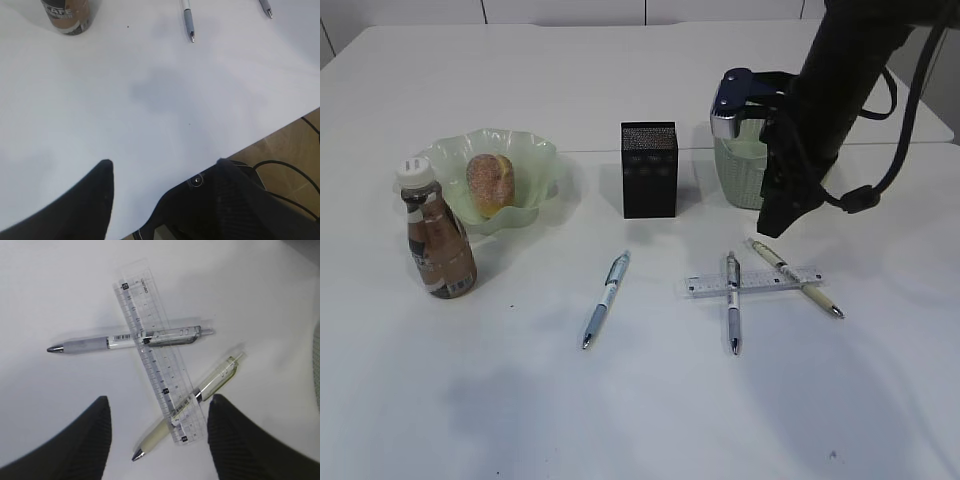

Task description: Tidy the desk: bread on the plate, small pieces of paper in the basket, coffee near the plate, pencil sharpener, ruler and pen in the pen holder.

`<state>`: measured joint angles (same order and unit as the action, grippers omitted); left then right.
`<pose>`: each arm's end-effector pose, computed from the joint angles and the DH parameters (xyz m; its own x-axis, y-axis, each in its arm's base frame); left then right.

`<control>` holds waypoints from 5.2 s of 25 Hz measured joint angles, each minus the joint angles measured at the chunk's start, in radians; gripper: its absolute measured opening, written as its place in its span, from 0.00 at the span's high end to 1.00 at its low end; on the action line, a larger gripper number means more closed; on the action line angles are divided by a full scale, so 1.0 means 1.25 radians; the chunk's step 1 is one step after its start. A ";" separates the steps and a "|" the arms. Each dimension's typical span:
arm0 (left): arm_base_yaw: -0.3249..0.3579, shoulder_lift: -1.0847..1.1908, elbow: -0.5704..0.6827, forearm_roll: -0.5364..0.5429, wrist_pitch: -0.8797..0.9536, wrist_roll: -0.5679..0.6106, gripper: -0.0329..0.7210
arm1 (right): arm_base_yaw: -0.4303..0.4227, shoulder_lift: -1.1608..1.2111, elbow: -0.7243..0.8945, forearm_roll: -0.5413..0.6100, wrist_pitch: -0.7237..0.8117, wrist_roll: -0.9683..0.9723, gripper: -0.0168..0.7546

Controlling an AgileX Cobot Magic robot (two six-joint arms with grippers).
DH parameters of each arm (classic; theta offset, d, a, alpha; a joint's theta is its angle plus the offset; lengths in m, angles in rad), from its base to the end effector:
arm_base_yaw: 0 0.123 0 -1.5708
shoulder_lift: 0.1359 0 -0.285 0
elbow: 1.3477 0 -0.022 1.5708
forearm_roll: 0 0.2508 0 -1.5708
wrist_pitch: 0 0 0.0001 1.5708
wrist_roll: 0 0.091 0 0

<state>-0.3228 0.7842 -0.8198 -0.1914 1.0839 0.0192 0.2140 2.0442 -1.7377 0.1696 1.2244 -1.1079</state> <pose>0.1141 -0.0543 0.3291 -0.8002 0.1937 -0.5677 0.3490 0.9201 -0.1779 0.4116 0.1042 0.2345 -0.2826 -0.9377 -0.2019 -0.9547 0.2954 -0.0356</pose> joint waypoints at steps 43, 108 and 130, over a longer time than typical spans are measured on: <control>0.000 0.000 0.000 0.044 -0.001 0.000 0.36 | 0.000 0.124 0.000 -0.038 -0.006 -0.219 0.28; 0.000 0.000 0.000 0.046 -0.003 0.000 0.36 | 0.000 0.192 0.000 -0.028 -0.080 -0.224 0.29; 0.000 0.000 0.000 0.038 -0.030 0.000 0.36 | 0.000 0.192 0.000 0.000 -0.071 -0.224 0.29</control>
<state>-0.3228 0.7842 -0.8198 -0.1445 1.0467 0.0192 0.2140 2.2844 -1.7377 0.1690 1.1352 -1.3885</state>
